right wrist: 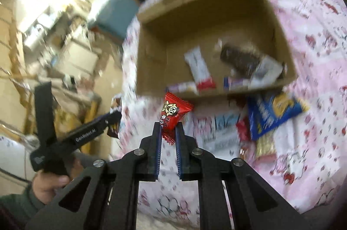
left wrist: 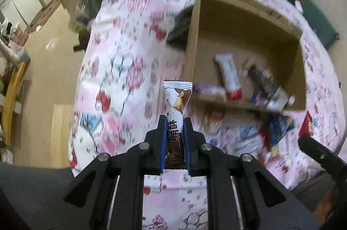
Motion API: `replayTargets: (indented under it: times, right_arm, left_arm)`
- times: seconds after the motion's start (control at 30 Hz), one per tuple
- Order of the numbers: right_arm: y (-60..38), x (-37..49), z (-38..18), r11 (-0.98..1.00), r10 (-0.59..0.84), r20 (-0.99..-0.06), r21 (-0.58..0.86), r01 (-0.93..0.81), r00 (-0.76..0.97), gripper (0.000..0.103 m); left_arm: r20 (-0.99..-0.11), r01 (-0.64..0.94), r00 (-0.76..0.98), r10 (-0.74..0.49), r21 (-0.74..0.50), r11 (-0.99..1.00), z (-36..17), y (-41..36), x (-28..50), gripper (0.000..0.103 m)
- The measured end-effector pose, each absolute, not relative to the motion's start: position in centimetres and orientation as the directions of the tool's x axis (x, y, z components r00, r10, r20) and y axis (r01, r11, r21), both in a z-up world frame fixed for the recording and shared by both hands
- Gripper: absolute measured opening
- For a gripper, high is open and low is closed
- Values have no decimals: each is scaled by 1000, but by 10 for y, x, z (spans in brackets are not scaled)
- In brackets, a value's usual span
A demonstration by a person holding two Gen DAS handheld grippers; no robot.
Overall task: Organize snacks
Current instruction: 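Carry both snacks over the box and open both grippers to drop them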
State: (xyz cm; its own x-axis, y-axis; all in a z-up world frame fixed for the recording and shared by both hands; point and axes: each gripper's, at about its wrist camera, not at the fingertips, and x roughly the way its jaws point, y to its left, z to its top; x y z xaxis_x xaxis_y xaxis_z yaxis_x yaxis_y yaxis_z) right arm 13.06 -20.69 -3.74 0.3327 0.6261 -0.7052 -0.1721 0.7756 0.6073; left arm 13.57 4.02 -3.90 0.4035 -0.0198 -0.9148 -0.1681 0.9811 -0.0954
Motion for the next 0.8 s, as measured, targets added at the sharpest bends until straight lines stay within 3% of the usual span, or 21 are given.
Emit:
replayTargets:
  times: [0.2, 0.43, 0.67, 0.8]
  right_arm:
    - [-235, 161, -3, 762, 622, -629, 622, -177, 466, 12]
    - [-254, 196, 10, 770, 596, -609, 617, -160, 523, 12]
    - [-263, 219, -22, 760, 589, -616, 643, -99, 523, 12]
    - [-262, 226, -45, 751, 601, -635, 657, -71, 485, 13]
  left_arm:
    - [-875, -123, 484, -15, -85, 989, -4, 32, 174, 12]
    - [-849, -73, 528, -24, -74, 995, 12, 13, 209, 12]
    - [-805, -58, 593, -39, -91, 994, 5, 0, 228, 12]
    - [-821, -49, 570, -23, -62, 997, -14, -4, 237, 12]
